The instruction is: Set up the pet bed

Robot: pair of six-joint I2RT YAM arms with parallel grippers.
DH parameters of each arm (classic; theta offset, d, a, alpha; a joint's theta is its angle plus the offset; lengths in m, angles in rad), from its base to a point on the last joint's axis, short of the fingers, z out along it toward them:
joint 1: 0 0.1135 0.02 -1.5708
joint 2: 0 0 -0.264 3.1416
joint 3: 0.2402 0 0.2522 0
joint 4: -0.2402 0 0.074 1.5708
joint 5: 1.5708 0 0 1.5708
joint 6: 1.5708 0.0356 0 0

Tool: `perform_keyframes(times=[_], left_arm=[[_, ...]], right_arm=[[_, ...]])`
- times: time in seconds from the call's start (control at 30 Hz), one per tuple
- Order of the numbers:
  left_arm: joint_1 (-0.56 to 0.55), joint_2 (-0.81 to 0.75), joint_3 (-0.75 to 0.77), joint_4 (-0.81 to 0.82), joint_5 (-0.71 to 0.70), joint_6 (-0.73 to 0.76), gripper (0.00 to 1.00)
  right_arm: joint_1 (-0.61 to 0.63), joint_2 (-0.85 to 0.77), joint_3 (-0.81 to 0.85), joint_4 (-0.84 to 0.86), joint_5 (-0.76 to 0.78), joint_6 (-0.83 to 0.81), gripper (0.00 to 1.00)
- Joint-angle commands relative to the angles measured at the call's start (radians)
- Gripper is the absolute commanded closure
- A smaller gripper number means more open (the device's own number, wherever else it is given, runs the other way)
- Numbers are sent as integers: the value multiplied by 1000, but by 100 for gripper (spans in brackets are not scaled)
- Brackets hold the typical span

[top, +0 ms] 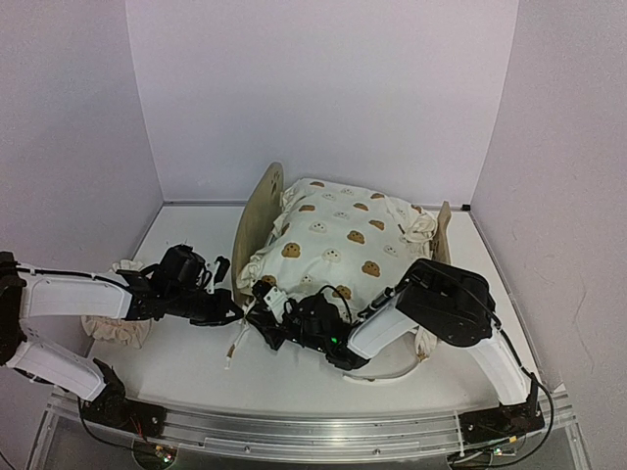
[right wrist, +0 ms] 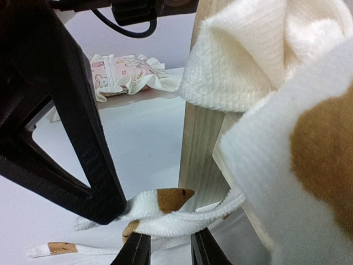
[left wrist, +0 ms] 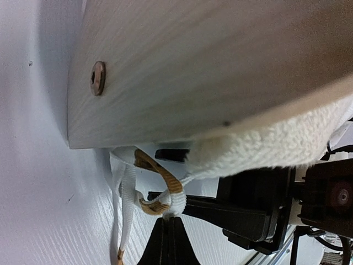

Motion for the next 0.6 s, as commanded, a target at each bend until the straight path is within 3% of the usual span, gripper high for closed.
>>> perform_keyframes(times=[0.0, 0.57], left_arm=[[10, 2, 15, 23, 53, 6, 100], [25, 18, 54, -11, 113, -20, 100]], right_arm=[[-4, 31, 40, 44, -14, -6, 71], [-6, 130, 110, 139, 55, -158, 72]])
